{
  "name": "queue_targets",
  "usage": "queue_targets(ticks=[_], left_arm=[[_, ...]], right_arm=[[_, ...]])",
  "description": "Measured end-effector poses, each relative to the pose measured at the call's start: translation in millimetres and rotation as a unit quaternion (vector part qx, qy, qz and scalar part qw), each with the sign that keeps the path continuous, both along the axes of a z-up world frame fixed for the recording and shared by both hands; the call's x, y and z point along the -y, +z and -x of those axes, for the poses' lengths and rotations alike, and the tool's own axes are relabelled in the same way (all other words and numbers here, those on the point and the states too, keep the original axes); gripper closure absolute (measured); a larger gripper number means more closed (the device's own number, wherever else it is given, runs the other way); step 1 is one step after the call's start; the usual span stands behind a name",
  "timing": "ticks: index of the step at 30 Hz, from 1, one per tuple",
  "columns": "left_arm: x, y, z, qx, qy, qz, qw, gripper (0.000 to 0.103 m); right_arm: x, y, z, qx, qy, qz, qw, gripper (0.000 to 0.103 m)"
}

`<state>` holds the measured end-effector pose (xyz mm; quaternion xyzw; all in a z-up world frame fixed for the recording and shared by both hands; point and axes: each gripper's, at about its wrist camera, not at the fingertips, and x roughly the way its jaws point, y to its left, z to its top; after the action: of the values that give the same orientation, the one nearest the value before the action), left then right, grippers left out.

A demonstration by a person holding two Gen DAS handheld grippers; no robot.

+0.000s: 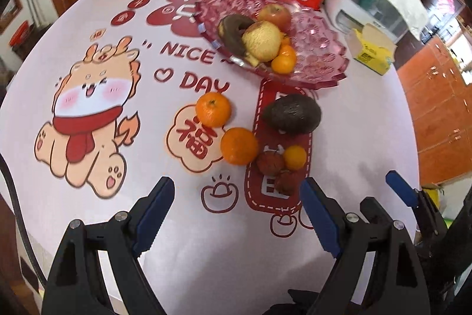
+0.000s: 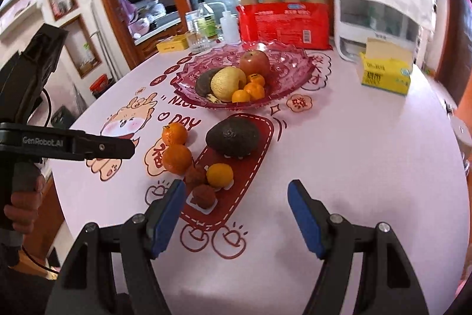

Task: Organize fruits
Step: 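Move the left tool to a mandarin while the right tool reaches a small yellow orange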

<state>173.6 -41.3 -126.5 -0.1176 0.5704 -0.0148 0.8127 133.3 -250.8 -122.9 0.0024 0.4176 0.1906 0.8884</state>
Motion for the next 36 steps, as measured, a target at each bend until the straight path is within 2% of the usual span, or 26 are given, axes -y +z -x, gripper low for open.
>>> queue_targets(ticks=[8, 12, 15, 21, 26, 29, 36], left_arm=[[4, -24, -13, -0.013, 0.025, 0.000, 0.9996, 0.017], [4, -39, -25, -0.025, 0.038, 0.004, 0.9990, 0.017], [3, -46, -33, -0.026, 0.045, -0.003, 0.9987, 0.017], [1, -68, -44, -0.045, 0.053, 0.016, 0.9974, 0.017], [-3, -76, -50, -0.043, 0.054, 0.029, 0.9972, 0.017], [-3, -79, -53, -0.037, 0.055, 0.035, 0.9972, 0.017], [0, -90, -60, -0.046, 0.050, 0.050, 0.9965, 0.031]], right_arm=[[-6, -17, -13, 0.011, 0.039, -0.005, 0.999, 0.031], [-11, -30, -23, 0.012, 0.056, -0.025, 0.998, 0.031], [-17, -42, -31, -0.003, 0.067, -0.028, 0.997, 0.031], [-24, -61, -42, -0.027, 0.072, -0.039, 0.996, 0.032], [-27, -71, -48, -0.044, 0.074, -0.055, 0.995, 0.040], [-28, -74, -50, -0.042, 0.082, -0.075, 0.993, 0.042], [-30, -83, -55, -0.054, 0.084, -0.081, 0.992, 0.054]])
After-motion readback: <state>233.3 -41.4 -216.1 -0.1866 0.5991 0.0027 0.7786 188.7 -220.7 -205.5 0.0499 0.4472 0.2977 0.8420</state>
